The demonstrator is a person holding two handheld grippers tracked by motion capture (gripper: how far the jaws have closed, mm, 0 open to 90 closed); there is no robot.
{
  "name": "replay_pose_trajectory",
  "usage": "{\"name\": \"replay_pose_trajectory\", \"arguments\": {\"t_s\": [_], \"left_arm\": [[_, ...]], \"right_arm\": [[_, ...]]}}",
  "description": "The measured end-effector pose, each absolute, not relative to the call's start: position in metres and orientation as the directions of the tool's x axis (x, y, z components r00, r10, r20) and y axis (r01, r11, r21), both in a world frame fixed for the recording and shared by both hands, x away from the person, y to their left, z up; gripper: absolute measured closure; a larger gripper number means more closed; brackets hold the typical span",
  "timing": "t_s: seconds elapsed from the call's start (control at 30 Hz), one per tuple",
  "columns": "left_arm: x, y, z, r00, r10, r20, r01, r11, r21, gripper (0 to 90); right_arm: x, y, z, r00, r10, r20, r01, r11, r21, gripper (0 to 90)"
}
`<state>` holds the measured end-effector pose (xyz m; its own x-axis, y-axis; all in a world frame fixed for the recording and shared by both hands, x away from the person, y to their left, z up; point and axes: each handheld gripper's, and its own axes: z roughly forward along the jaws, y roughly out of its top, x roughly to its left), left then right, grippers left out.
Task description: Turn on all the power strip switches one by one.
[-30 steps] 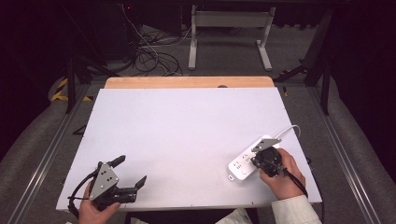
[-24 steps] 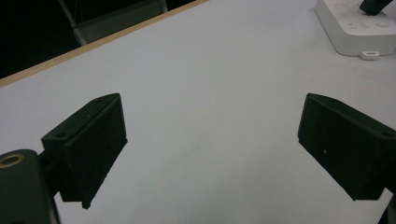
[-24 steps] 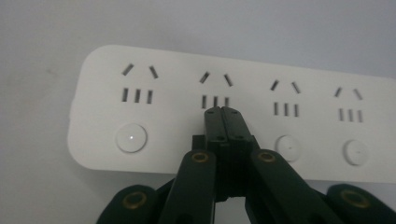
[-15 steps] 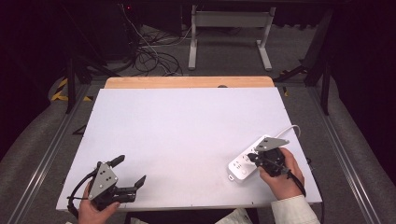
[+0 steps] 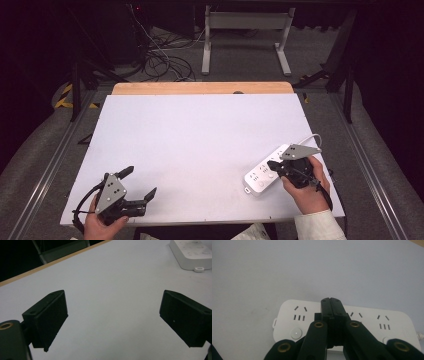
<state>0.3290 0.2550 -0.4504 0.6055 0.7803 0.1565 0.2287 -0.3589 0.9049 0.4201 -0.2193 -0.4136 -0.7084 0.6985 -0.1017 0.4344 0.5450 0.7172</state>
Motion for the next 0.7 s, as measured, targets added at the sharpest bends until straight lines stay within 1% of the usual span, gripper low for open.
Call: {"name": "replay_pose_trajectory", "arguments": {"t_s": [0.33, 0.37, 0.43, 0.7], "left_arm": [[0.329, 0.255, -0.450, 0.604, 0.781, 0.159, 0.227, -0.360, 0.905, 8.3], [0.329, 0.255, -0.450, 0.604, 0.781, 0.159, 0.227, -0.360, 0.905, 8.3], [0.329, 0.255, -0.450, 0.604, 0.781, 0.156, 0.230, -0.358, 0.905, 8.4], [0.329, 0.255, -0.451, 0.605, 0.780, 0.159, 0.227, -0.361, 0.905, 8.4]], "right_arm": [[0.431, -0.232, -0.417, -0.667, 0.738, -0.100, 0.470, 0.521, 0.713, 90.0], [0.432, -0.234, -0.418, -0.660, 0.744, -0.099, 0.481, 0.520, 0.706, 90.0], [0.440, -0.241, -0.423, -0.669, 0.742, -0.051, 0.510, 0.508, 0.694, 90.0], [0.449, -0.242, -0.434, -0.642, 0.764, -0.064, 0.555, 0.521, 0.648, 90.0]]}}
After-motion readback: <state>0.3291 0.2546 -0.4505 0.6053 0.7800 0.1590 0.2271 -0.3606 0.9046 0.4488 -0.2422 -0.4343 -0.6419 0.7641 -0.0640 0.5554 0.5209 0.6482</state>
